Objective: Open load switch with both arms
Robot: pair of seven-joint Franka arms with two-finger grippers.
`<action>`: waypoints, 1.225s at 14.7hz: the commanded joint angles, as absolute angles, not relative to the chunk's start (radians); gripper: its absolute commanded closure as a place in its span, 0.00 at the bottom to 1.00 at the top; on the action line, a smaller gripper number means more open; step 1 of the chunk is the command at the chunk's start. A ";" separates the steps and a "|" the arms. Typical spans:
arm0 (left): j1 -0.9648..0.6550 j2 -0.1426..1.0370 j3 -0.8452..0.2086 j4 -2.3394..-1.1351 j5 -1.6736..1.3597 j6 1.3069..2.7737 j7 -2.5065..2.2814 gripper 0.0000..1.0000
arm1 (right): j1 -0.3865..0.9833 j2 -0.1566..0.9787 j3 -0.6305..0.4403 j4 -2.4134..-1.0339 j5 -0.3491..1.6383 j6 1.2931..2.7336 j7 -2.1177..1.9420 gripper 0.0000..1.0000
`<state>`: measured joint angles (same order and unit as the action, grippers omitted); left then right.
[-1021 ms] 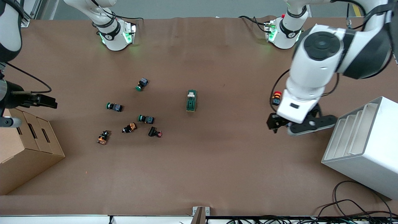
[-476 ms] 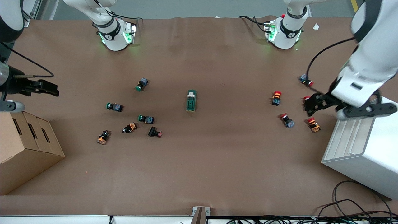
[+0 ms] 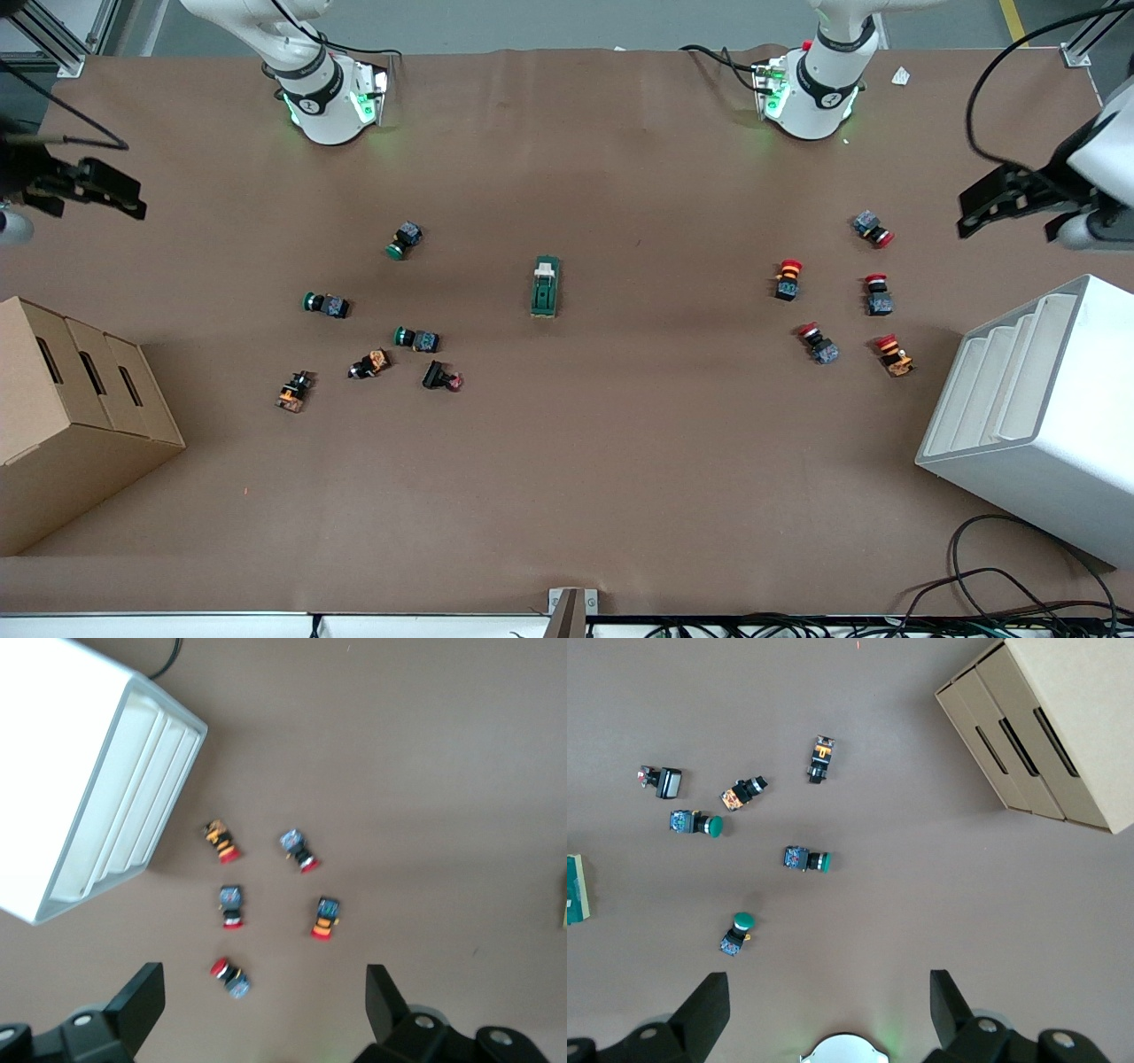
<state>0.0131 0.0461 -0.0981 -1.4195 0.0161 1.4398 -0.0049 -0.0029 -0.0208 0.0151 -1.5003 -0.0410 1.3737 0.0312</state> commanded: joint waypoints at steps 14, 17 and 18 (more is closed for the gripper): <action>0.043 -0.126 -0.077 -1.581 -0.046 1.411 0.049 0.00 | -0.028 -0.092 -0.014 -1.565 0.025 1.393 0.023 0.00; 0.043 -0.132 -0.075 -1.594 -0.046 1.413 0.048 0.00 | -0.028 -0.091 -0.014 -1.560 0.025 1.397 0.018 0.00; 0.043 -0.140 -0.077 -1.607 -0.045 1.413 0.048 0.00 | -0.028 -0.091 -0.014 -1.559 0.026 1.396 0.005 0.00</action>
<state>0.0338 -0.1030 -0.0725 -1.5630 -0.0288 1.4054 0.0294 -0.0162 -0.0690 -0.0187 -1.5383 0.0113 1.3852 0.0279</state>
